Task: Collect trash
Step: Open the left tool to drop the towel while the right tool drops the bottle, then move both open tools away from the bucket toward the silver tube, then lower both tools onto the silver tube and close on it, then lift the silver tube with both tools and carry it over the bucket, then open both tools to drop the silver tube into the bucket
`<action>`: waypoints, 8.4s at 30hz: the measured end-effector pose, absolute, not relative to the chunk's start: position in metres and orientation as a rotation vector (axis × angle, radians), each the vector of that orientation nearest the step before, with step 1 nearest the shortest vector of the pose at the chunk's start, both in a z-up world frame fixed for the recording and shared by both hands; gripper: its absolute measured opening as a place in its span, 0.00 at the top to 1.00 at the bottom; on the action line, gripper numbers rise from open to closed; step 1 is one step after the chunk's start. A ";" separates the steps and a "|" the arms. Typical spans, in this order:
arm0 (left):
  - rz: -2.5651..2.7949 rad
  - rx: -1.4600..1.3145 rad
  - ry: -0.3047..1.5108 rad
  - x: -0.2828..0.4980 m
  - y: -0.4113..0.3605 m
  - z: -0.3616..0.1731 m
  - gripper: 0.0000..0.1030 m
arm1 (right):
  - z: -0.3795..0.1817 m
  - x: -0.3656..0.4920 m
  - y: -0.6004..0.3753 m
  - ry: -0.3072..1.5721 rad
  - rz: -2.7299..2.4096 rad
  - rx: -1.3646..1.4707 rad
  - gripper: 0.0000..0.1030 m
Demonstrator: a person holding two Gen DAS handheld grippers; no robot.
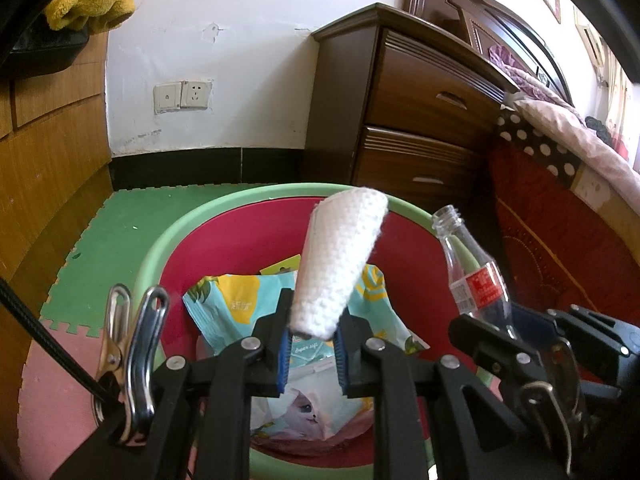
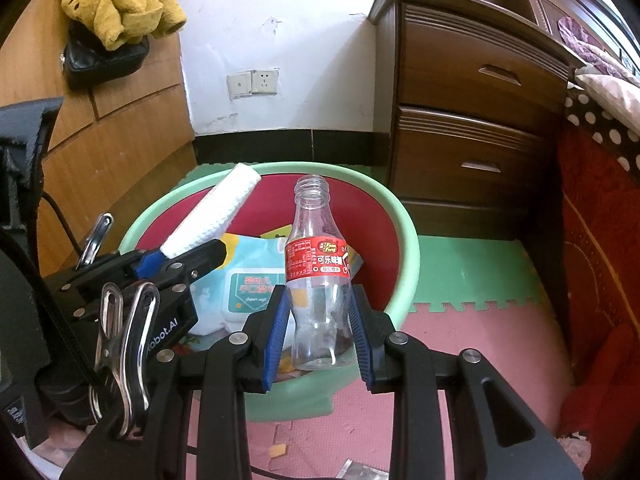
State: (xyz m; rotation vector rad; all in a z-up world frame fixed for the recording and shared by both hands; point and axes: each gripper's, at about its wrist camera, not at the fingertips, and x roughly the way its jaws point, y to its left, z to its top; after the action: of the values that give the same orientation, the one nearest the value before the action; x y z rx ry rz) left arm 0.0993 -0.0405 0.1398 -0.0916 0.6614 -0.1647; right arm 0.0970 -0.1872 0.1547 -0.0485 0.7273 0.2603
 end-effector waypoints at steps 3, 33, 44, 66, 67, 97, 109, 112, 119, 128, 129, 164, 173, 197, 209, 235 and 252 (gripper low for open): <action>-0.165 -0.091 0.662 0.099 -0.040 0.140 0.83 | 0.155 0.097 -0.187 0.729 0.262 -0.047 0.70; -0.186 -0.124 0.664 0.089 -0.033 0.144 0.53 | 0.162 0.083 -0.192 0.668 0.258 -0.039 0.61; -0.171 -0.119 0.664 0.075 -0.027 0.152 0.53 | 0.167 0.057 -0.200 0.644 0.272 -0.030 0.61; -0.163 -0.092 0.805 -0.012 -0.041 0.123 0.53 | 0.145 -0.033 -0.258 0.705 0.241 0.111 0.61; -0.163 -0.091 0.815 -0.013 -0.042 0.120 0.53 | 0.144 -0.035 -0.260 0.705 0.238 0.111 0.61; -0.266 -0.153 1.153 -0.005 -0.087 -0.019 0.53 | -0.005 -0.020 -0.342 1.032 0.067 0.310 0.61; -0.249 -0.168 1.228 0.008 -0.092 -0.057 0.53 | -0.057 0.010 -0.334 1.157 0.040 0.259 0.61; -0.256 -0.157 1.232 0.009 -0.095 -0.061 0.53 | -0.067 0.014 -0.332 1.172 0.039 0.240 0.61; -0.281 -0.135 1.256 0.009 -0.102 -0.069 0.53 | -0.087 0.018 -0.329 1.174 0.060 0.244 0.61; -0.294 -0.194 1.301 0.013 -0.101 -0.080 0.53 | -0.088 0.008 -0.324 1.153 0.118 0.242 0.68; -0.296 -0.207 1.304 0.014 -0.100 -0.080 0.53 | -0.089 0.007 -0.322 1.152 0.127 0.251 0.69; -0.410 -0.357 1.338 0.011 -0.097 -0.088 0.61 | -0.103 0.002 -0.332 1.171 0.289 0.585 0.73; -0.430 -0.299 1.299 -0.003 -0.099 -0.068 0.68 | -0.091 -0.009 -0.329 1.145 0.281 0.573 0.73; -0.450 -0.210 0.926 -0.060 -0.083 0.061 0.69 | 0.027 -0.063 -0.316 0.857 0.300 0.501 0.73; -0.449 -0.240 0.771 -0.051 -0.070 0.125 0.69 | 0.105 -0.050 -0.297 0.703 0.333 0.433 0.73; -0.341 -0.300 0.658 0.055 -0.028 0.147 0.69 | 0.145 0.069 -0.241 0.584 0.371 0.294 0.71; -0.251 -0.198 0.623 0.048 -0.029 0.141 0.56 | 0.133 0.078 -0.209 0.630 0.353 0.202 0.62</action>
State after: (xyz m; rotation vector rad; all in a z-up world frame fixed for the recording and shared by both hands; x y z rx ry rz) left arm 0.0478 -0.0294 0.1411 -0.1982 0.6225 -0.2511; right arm 0.0782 -0.2089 0.1328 0.2024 0.6299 0.3529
